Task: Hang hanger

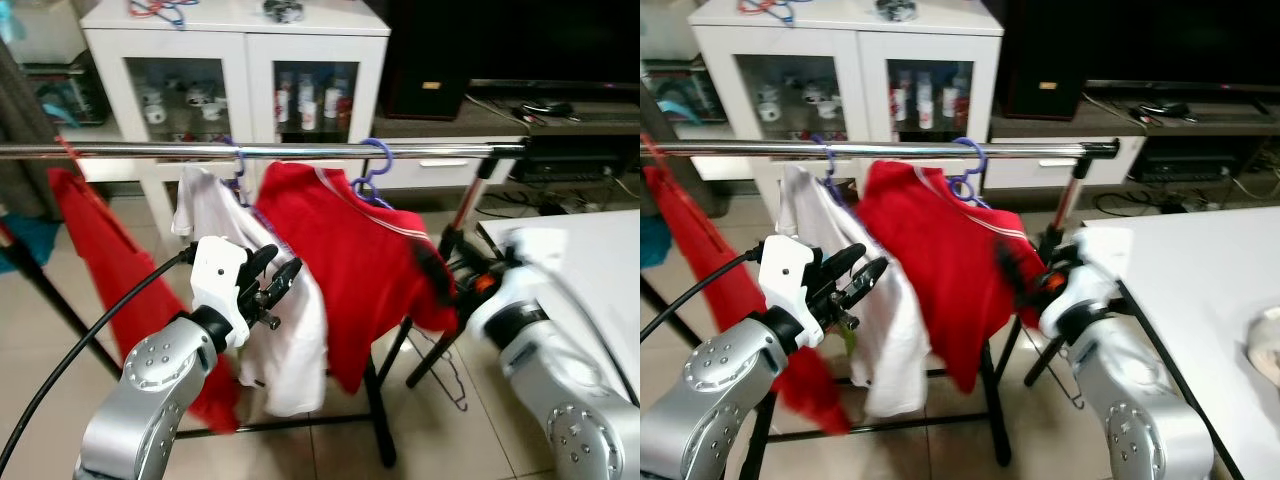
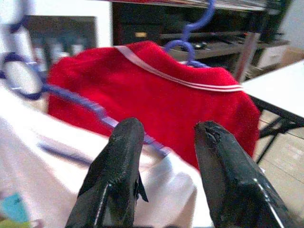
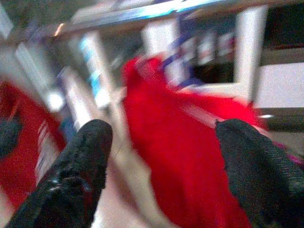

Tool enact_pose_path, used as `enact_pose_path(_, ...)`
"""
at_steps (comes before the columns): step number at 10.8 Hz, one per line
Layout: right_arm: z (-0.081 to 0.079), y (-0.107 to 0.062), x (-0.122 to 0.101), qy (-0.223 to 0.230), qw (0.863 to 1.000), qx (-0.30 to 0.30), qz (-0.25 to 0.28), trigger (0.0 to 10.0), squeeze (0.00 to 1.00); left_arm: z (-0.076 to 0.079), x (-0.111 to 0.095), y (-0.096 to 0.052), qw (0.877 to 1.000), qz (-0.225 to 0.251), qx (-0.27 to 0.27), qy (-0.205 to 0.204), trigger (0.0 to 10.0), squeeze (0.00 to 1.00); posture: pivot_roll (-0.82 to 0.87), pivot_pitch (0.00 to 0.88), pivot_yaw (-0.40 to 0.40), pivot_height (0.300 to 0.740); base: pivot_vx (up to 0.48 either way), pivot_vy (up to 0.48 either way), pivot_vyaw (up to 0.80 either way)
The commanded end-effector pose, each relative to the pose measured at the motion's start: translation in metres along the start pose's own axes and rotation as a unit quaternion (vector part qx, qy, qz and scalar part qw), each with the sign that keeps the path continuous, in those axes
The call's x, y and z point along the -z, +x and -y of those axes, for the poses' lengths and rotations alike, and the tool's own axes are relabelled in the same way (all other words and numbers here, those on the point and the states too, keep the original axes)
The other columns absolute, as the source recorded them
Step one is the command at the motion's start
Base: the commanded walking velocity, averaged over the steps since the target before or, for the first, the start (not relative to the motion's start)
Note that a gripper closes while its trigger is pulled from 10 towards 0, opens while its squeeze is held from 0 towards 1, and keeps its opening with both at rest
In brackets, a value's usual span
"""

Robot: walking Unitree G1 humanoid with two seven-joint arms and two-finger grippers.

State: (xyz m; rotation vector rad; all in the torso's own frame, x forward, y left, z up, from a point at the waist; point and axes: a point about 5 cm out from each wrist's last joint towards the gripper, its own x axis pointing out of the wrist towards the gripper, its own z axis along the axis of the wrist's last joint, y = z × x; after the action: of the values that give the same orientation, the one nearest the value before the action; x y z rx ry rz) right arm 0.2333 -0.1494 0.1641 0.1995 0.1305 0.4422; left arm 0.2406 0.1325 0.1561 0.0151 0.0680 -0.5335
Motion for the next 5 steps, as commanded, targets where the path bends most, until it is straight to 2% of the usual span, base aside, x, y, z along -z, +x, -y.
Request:
enact_pose_path(1, -0.009, 0.001, -0.003, -0.015, 0.999, -0.031, 0.007, 10.0, 1.0, 0.0, -0.004, -0.002, 1.0, 0.006, -0.006, 0.012, 10.0, 0.0, 0.1, 0.0, -0.052, 0.74, 0.0, 0.0, 0.8)
enact_pose_path(3, -0.012, 0.006, -0.003, 0.012, 0.999, -0.047, 0.013, 10.0, 1.0, -0.001, -0.006, -0.003, 1.0, 0.007, -0.018, 0.012, 10.0, 0.0, 0.1, 0.0, -0.054, 0.74, 0.0, 0.0, 0.8)
enact_pose_path(5, -0.01, 0.013, -0.004, 0.011, 0.998, -0.053, 0.02, 10.0, 1.0, -0.003, -0.01, -0.002, 0.999, 0.018, -0.03, 0.015, 10.0, 0.0, 0.11, 0.0, -0.055, 0.74, 0.0, 0.0, 0.8)
